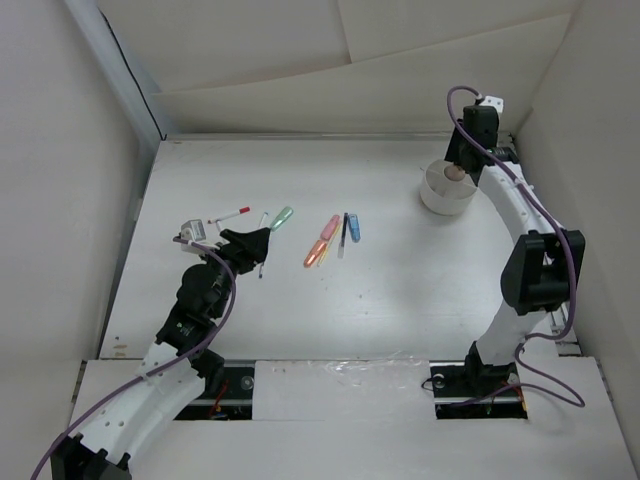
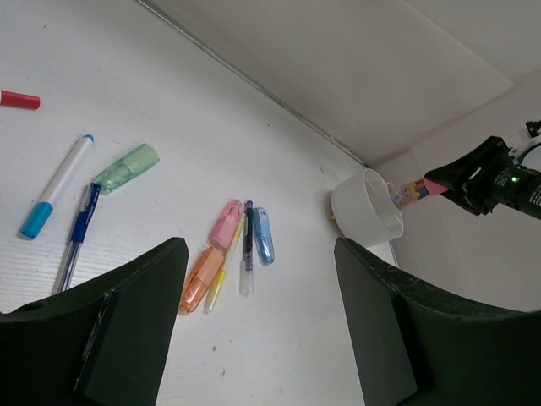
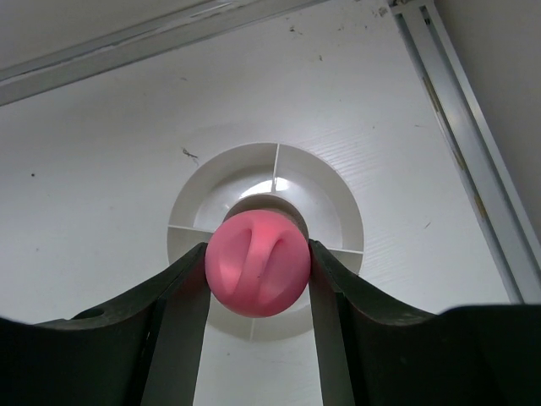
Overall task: Sort the stationery into containers
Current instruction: Place the stationery into the container, then grab a piece of stationery with the right arm
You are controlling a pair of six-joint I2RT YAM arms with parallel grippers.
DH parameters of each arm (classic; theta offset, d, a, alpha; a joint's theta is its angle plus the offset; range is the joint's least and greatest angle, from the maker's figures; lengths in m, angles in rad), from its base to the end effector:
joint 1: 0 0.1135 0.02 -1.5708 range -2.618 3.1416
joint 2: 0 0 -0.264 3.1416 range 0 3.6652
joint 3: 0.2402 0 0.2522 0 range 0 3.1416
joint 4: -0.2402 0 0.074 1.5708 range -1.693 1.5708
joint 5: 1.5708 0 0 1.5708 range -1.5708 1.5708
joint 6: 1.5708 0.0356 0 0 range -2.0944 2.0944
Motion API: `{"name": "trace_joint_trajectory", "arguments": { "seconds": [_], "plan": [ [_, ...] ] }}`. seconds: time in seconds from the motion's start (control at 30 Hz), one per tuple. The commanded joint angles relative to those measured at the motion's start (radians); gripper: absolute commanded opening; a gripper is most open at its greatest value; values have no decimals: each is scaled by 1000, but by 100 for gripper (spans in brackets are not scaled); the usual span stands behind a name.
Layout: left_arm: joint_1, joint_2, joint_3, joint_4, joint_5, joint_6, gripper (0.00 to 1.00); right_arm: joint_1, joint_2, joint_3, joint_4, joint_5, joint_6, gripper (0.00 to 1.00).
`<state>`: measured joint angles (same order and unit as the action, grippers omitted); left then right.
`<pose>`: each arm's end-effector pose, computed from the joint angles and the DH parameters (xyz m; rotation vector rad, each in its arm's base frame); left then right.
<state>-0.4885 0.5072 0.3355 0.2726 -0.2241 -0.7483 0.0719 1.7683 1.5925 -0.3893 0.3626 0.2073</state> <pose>0.1353 -0.0629 0.2699 -0.3838 1.4801 -0.8341 0.4139 0.0172 0.3311 0.3520 2.0731 -0.2197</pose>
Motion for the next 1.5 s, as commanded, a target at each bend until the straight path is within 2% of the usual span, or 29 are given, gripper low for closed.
{"name": "trace_joint_trajectory", "arguments": {
  "seconds": [0.0,0.03,0.17,0.27,0.47,0.57,0.63,0.7,0.73,0.77,0.93,1.03,1.3,1.47],
  "plan": [
    [4,-2,-3,51,8,12,67,-7,-9,6,56,-13,12,29],
    [4,-2,-3,51,8,12,67,-7,-9,6,56,-13,12,43],
    [4,-2,-3,51,8,12,67,-7,-9,6,56,-22,12,65],
    [4,-2,-3,51,8,12,67,-7,-23,15,56,-33,12,72],
    [4,-2,-3,51,17,12,67,20,-78,15,56,-42,12,73],
    [4,-2,-3,51,17,12,67,72,-122,-15,69,-42,12,62],
    [4,-2,-3,60,17,12,67,109,-141,-45,79,-53,12,35],
    [4,-2,-3,60,26,12,67,170,-153,-86,104,-115,12,19],
    [4,-2,-3,60,26,12,67,195,-153,-100,113,-134,12,3],
    [4,-2,-3,60,26,12,67,219,-153,-112,124,-148,12,0],
    [4,7,-3,60,35,12,67,423,-101,-149,101,-175,21,0],
    [4,7,-3,70,45,12,67,520,-34,-158,69,-139,21,0],
    [4,16,-3,80,54,12,67,577,154,-66,46,-194,55,1],
    [4,16,-3,80,54,12,67,586,241,-31,33,-185,99,11]
  ]
}}
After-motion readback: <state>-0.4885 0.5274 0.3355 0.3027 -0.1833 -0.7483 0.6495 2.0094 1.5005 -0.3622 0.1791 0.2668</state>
